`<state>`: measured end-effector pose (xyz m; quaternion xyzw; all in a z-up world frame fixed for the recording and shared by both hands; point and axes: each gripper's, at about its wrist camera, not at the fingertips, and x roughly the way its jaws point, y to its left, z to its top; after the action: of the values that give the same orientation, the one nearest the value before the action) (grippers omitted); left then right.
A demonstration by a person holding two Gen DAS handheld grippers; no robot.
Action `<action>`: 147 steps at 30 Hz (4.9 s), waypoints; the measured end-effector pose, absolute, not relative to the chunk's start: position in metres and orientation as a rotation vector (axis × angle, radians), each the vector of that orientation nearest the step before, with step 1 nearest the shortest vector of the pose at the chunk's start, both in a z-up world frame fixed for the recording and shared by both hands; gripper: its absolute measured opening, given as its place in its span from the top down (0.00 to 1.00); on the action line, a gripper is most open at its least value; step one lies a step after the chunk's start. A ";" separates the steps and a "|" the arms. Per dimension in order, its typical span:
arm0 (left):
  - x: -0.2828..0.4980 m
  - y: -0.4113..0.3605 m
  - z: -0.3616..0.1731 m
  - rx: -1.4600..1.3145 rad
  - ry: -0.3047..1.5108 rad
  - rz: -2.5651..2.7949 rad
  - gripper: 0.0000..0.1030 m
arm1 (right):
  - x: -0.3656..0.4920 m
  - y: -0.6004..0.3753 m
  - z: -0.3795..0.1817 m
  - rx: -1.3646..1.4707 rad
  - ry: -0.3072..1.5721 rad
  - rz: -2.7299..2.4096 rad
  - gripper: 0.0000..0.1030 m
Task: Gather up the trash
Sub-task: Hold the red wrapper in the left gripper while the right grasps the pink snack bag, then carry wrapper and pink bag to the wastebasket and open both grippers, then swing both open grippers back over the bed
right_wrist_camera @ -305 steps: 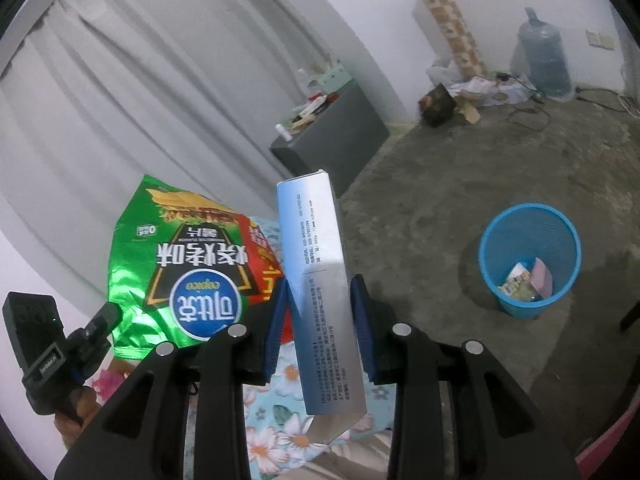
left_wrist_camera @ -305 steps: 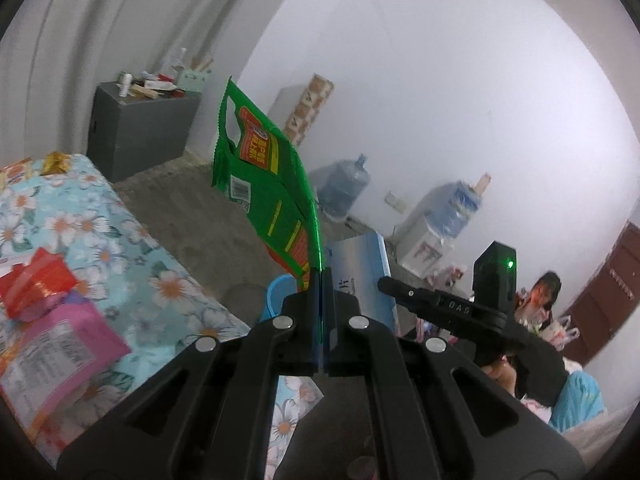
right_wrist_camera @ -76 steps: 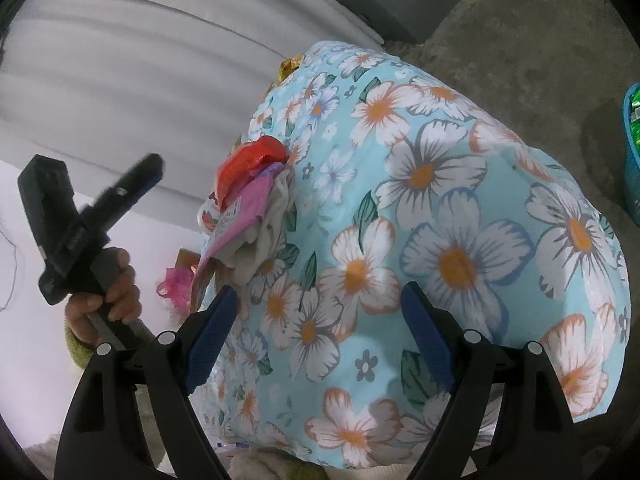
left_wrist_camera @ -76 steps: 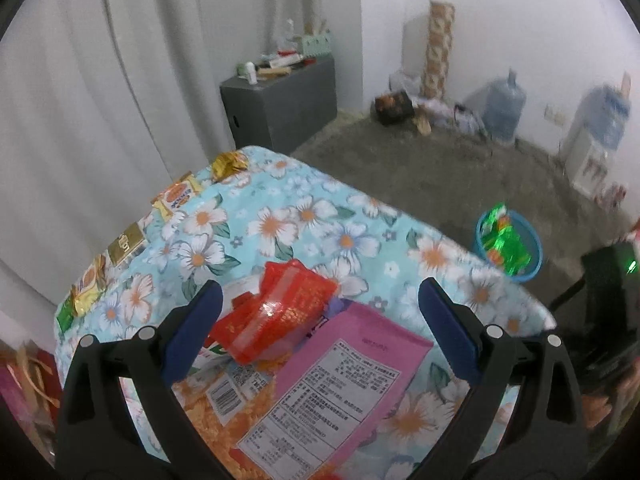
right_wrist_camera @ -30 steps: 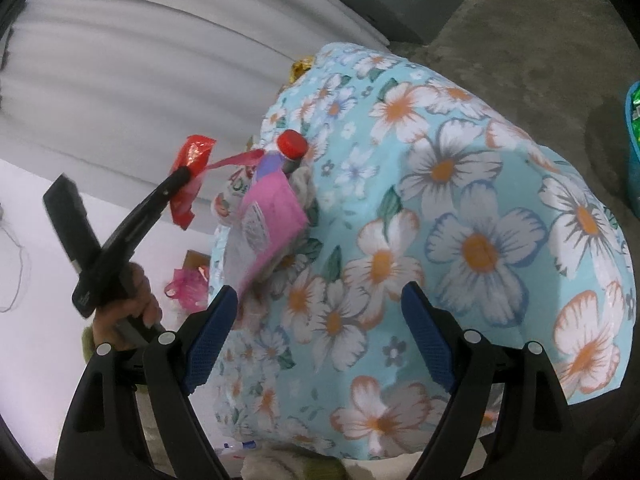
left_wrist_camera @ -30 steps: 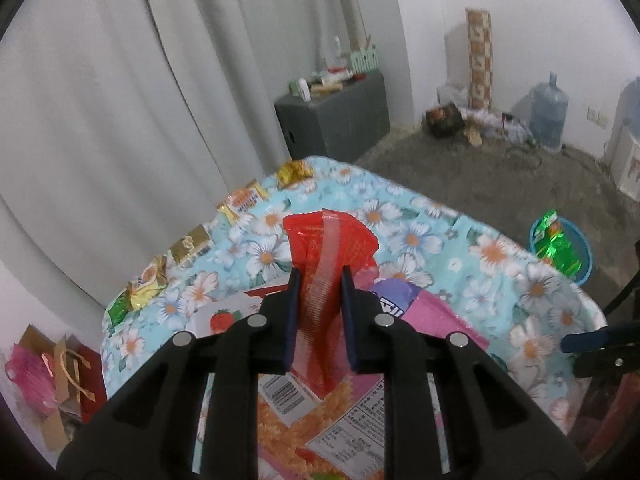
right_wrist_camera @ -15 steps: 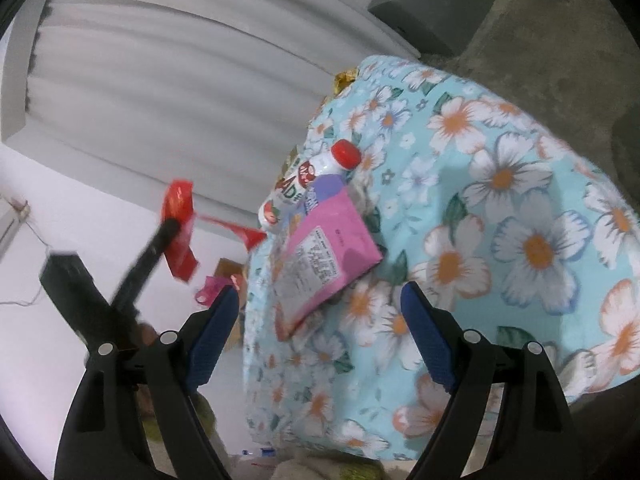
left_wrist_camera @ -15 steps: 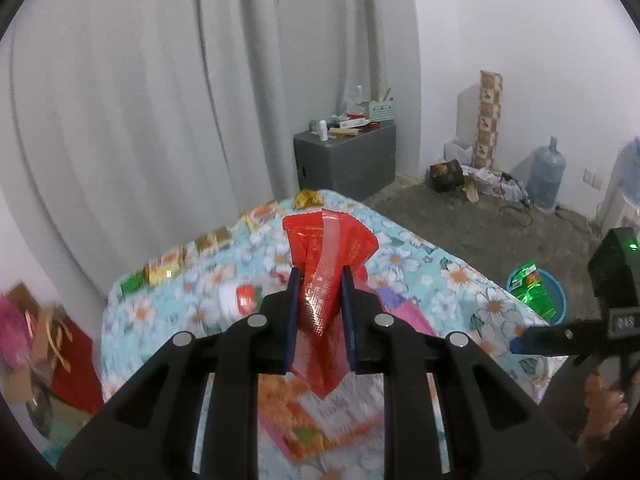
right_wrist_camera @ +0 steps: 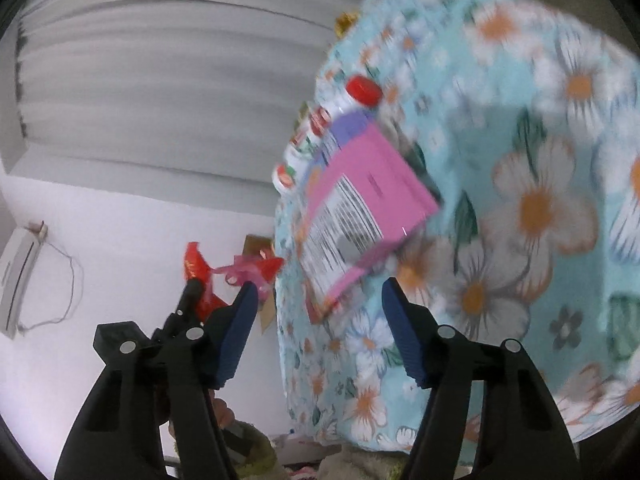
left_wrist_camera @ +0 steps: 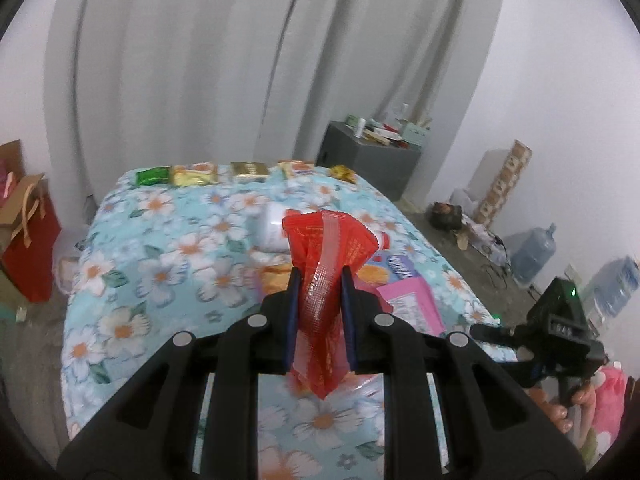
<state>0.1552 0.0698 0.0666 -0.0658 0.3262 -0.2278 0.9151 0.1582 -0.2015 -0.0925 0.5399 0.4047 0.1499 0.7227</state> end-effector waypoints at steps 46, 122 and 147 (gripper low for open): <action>0.198 0.079 -0.042 -0.209 0.839 -0.505 0.84 | 0.162 -0.174 -0.062 1.141 0.703 0.307 0.69; 0.124 -0.569 -0.152 0.358 1.305 -1.110 0.36 | -0.169 -0.588 -0.310 1.652 0.363 -0.827 0.46; 0.127 -0.018 0.032 -0.217 0.787 -0.630 0.26 | 0.051 -0.374 -0.053 0.890 0.694 -0.053 0.27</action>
<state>0.1272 -0.0180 0.0319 -0.1037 0.3761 -0.3012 0.8701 0.0507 -0.3736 -0.0527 0.4216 0.3287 -0.0249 0.8448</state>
